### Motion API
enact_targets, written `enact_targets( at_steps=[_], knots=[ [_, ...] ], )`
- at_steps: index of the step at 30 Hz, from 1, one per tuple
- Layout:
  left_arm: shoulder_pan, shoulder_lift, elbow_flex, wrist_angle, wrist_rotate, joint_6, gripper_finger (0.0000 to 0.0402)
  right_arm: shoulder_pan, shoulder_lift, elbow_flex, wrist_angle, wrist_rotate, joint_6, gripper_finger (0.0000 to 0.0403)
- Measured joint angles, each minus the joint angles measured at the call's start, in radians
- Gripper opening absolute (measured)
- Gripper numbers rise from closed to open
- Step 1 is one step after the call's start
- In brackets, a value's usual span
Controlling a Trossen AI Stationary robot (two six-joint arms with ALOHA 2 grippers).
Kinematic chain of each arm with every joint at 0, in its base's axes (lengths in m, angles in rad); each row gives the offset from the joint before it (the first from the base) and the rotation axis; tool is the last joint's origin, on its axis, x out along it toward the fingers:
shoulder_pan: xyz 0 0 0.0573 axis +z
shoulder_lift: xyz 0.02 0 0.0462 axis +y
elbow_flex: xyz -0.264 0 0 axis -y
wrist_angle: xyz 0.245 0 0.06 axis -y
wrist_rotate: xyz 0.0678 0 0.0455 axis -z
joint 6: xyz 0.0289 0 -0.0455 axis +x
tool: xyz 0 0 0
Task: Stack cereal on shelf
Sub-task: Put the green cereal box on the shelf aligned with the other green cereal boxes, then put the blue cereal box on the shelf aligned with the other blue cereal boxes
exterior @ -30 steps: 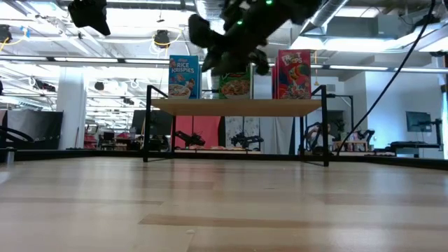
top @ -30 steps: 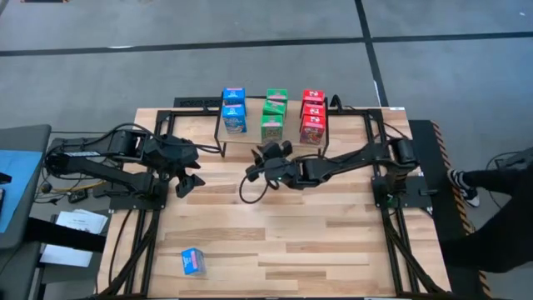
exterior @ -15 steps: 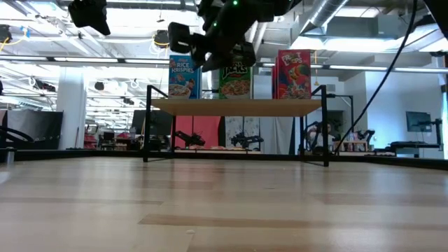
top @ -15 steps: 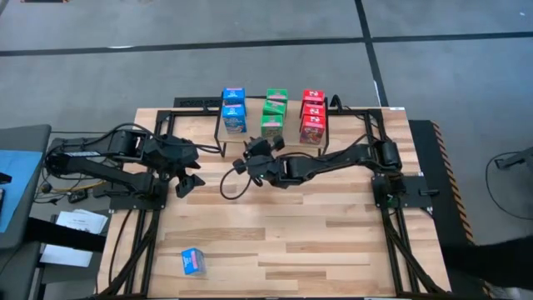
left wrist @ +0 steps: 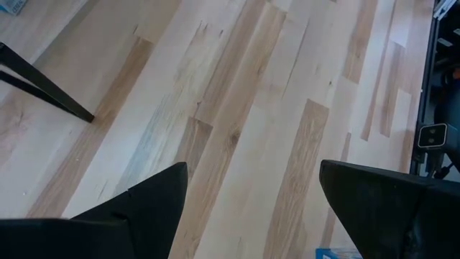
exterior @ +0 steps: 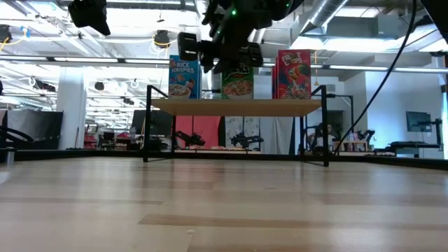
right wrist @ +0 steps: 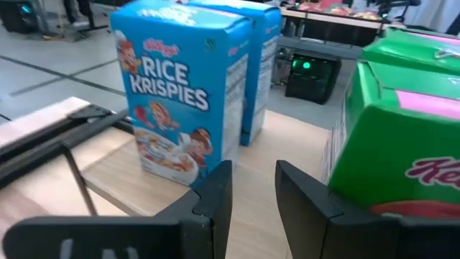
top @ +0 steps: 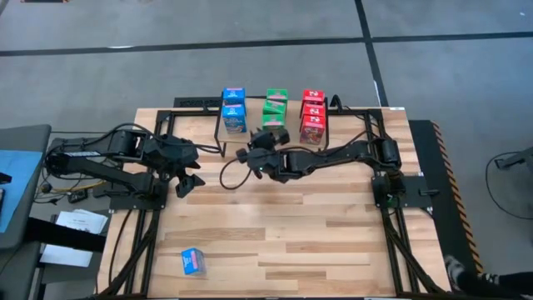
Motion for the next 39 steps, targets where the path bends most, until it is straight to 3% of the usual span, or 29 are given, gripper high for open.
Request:
enact_targets(
  at_steps=[8,19,25,39],
  knots=[
    [0.0,0.0,0.0,0.0,0.0,0.0,0.0304,0.007,0.0,0.0,-0.042,0.023,0.05,0.0132],
    [0.0,0.0,0.0,0.0,0.0,0.0,0.0304,0.04,-0.018,0.0,-0.002,-0.105,0.035,0.0132],
    [0.0,0.0,0.0,0.0,0.001,0.0,0.0304,0.084,-0.037,0.062,0.0,-0.178,-0.138,0.0132],
    [0.0,0.0,0.0,0.0,0.001,0.0,0.0304,0.15,-0.055,0.216,-0.004,-0.16,-0.316,0.0132]
  ],
)
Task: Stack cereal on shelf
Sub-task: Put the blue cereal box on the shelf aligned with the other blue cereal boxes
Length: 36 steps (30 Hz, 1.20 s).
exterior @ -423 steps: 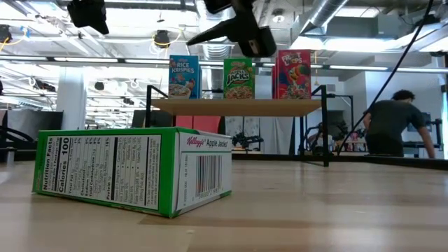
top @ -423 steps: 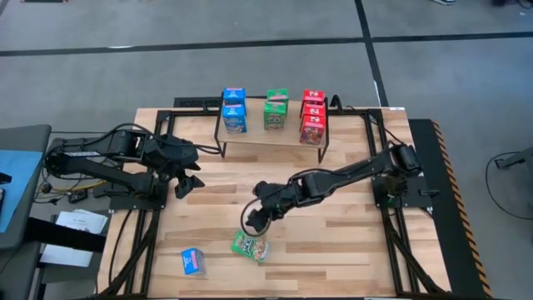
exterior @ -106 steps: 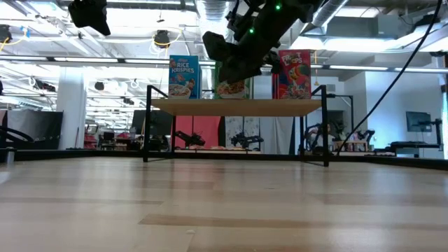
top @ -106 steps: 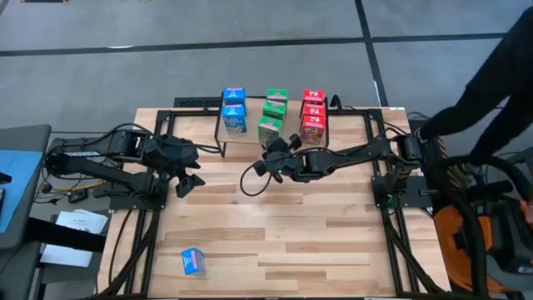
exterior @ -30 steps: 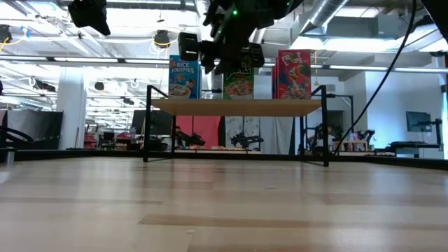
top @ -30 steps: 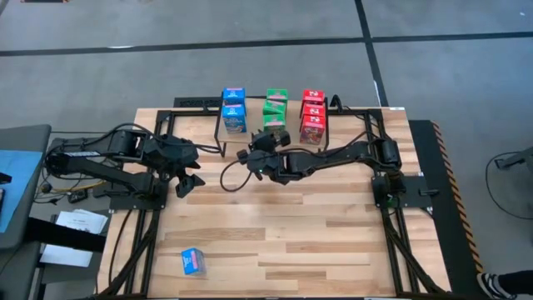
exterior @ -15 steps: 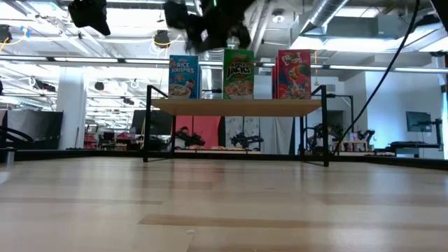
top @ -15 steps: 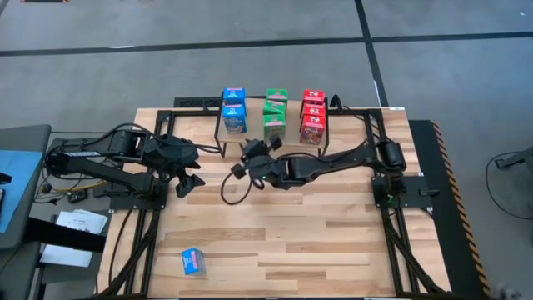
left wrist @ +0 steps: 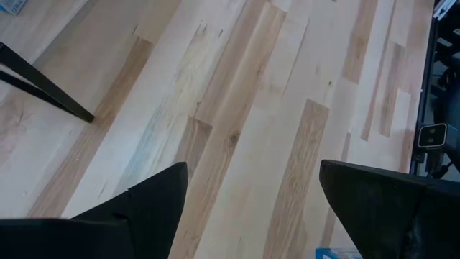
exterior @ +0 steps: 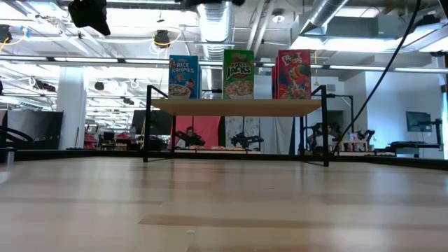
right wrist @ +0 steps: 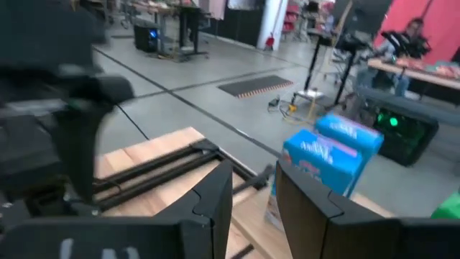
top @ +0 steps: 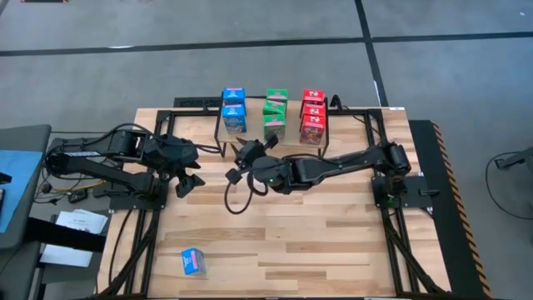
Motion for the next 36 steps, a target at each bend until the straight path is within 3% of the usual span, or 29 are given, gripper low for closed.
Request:
enact_targets(
  at_steps=[10,22,29,36],
  knots=[
    [0.0,0.0,0.0,0.0,0.0,0.0,0.0304,0.041,0.0,0.127,-0.002,0.013,-0.141,0.0132],
    [0.0,0.0,0.0,0.013,-0.067,-0.02,0.0304,0.104,0.0,0.275,-0.002,0.253,-0.426,0.0132],
    [0.0,0.0,0.0,0.009,0.045,-0.05,0.0304,0.12,0.0,0.321,-0.002,0.341,-0.564,0.0132],
    [-0.021,-0.001,0.0,0.007,0.142,-0.207,0.0304,0.119,0.0,0.327,-0.002,0.497,-0.615,0.0132]
  ],
)
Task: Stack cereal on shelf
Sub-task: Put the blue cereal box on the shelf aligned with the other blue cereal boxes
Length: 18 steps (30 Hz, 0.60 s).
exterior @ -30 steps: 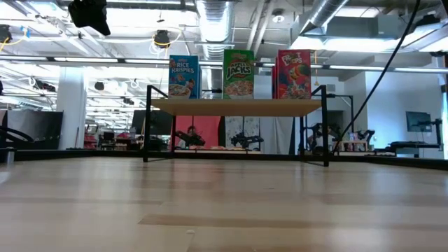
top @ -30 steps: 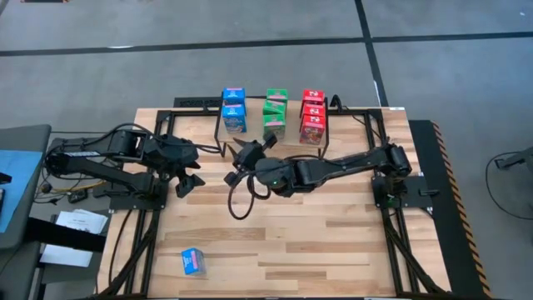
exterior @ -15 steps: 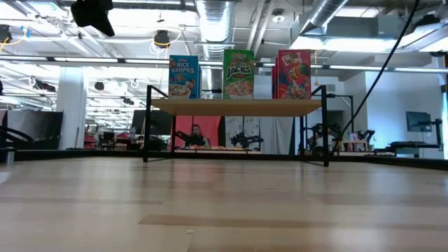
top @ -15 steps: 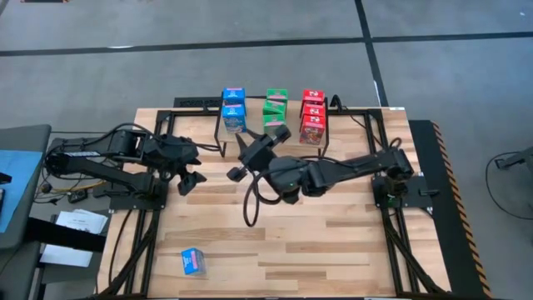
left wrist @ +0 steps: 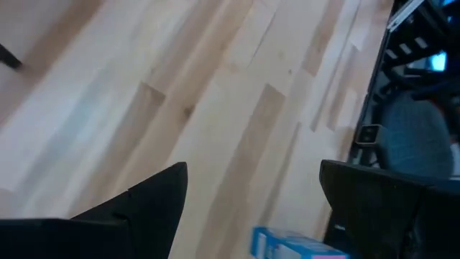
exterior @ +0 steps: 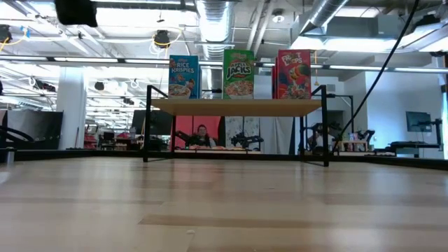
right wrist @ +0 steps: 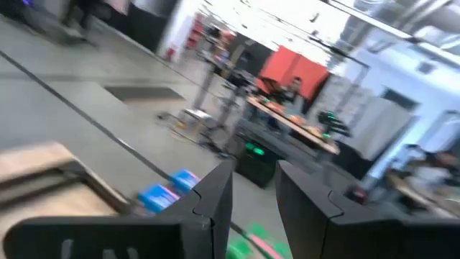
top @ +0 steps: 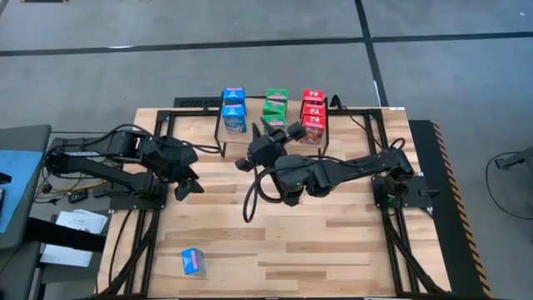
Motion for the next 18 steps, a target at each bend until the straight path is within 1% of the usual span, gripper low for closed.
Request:
enact_targets(
  at_steps=[4,5,9,14,18],
  knots=[
    [-0.057,-0.007,0.0,-0.015,-0.017,-0.144,0.0304,0.001,0.0,0.0,0.001,0.119,-0.144,0.0132],
    [-0.077,-0.007,0.0,-0.021,-0.031,-0.189,0.0304,0.001,0.0,0.0,0.0,0.132,-0.17,0.0132],
    [-0.168,-0.006,0.0,-0.045,-0.106,-0.363,0.0304,0.006,-0.004,-0.001,-0.002,0.133,-0.214,0.0132],
    [-0.295,0.0,0.0,-0.076,-0.227,-0.59,0.0304,0.008,-0.033,-0.001,-0.002,0.133,-0.284,0.0132],
    [-0.387,0.024,0.0,-0.078,-0.295,-0.718,0.0304,0.004,-0.058,-0.001,-0.005,0.135,-0.284,0.0132]
  ],
)
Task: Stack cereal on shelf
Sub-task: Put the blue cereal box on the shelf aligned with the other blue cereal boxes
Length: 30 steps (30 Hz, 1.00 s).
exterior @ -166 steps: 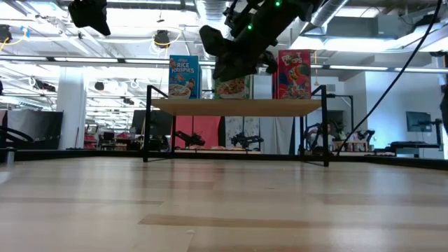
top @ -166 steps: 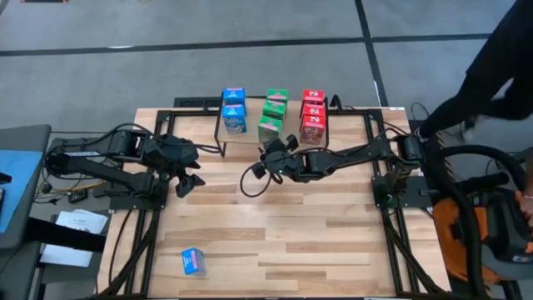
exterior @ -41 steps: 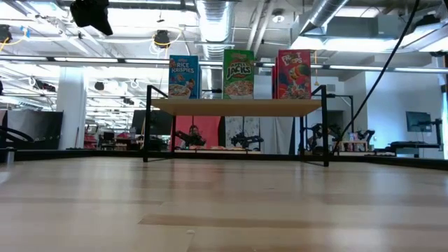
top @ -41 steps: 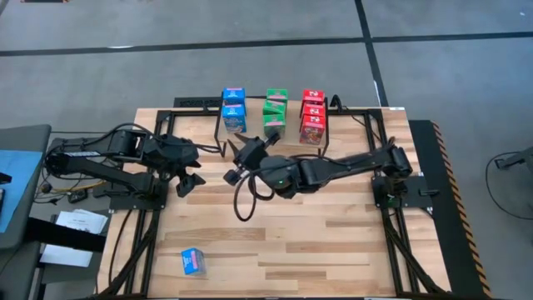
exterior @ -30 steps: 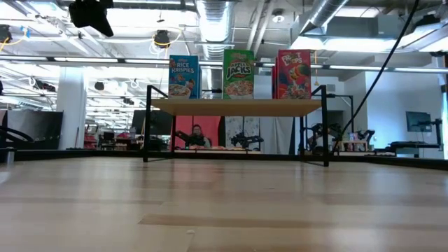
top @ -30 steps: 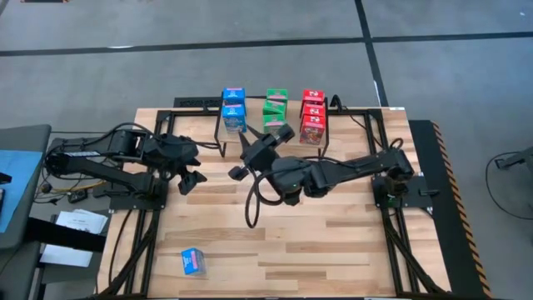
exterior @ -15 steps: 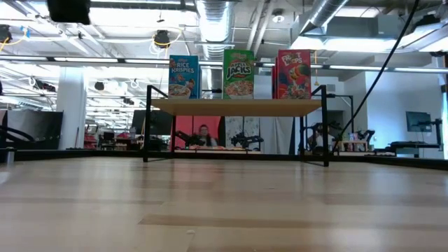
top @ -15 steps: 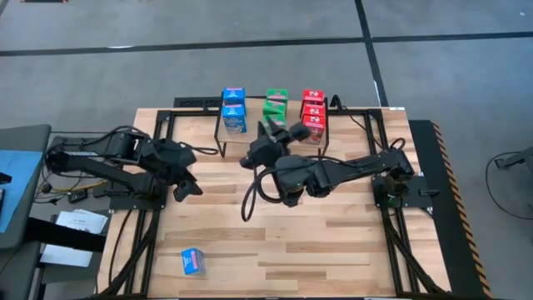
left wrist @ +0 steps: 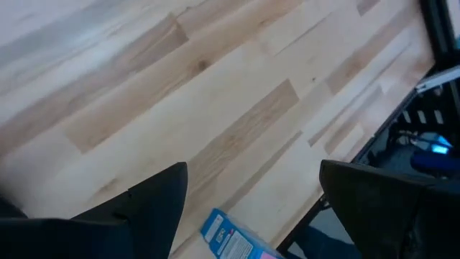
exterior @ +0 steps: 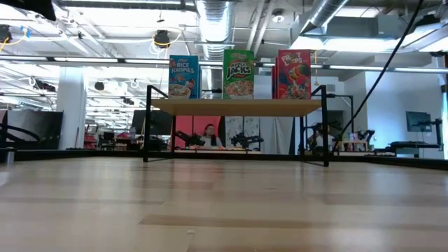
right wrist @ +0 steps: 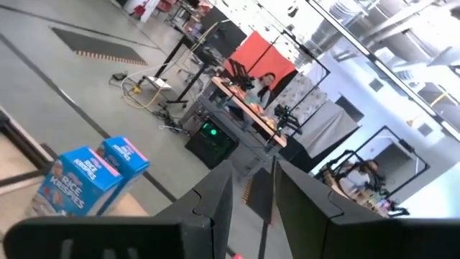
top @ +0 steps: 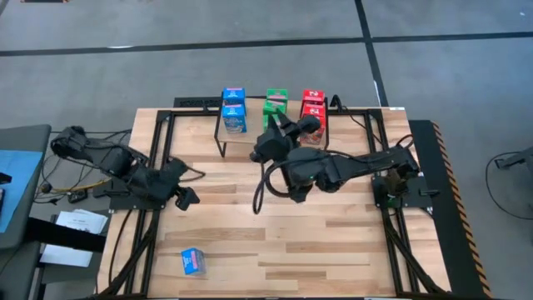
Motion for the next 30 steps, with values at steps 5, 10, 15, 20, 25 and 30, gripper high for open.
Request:
enact_targets(
  at_steps=[5,10,15,20,25,30],
  knots=[
    [-0.082,0.06,0.0,-0.001,-0.051,-0.122,0.0304,-0.007,-0.043,0.001,-0.014,0.001,0.0,0.0132],
    [-0.149,0.148,0.0,0.004,-0.042,-0.243,0.0304,-0.027,-0.073,-0.001,-0.1,-0.002,0.0,0.0132],
    [-0.217,0.232,0.0,0.005,-0.003,-0.368,0.0304,-0.045,-0.091,0.0,-0.16,-0.001,0.003,0.0132],
    [-0.292,0.294,0.0,0.026,0.008,-0.531,0.0304,-0.043,-0.091,0.0,-0.16,-0.001,0.008,0.0132],
    [-0.354,0.354,0.0,0.092,0.0,-0.657,0.0304,-0.042,-0.091,0.0,-0.2,-0.001,0.009,0.0132],
    [-0.389,0.422,0.011,0.117,0.0,-0.732,0.0304,-0.042,-0.091,0.0,-0.211,-0.001,0.009,0.0132]
  ],
)
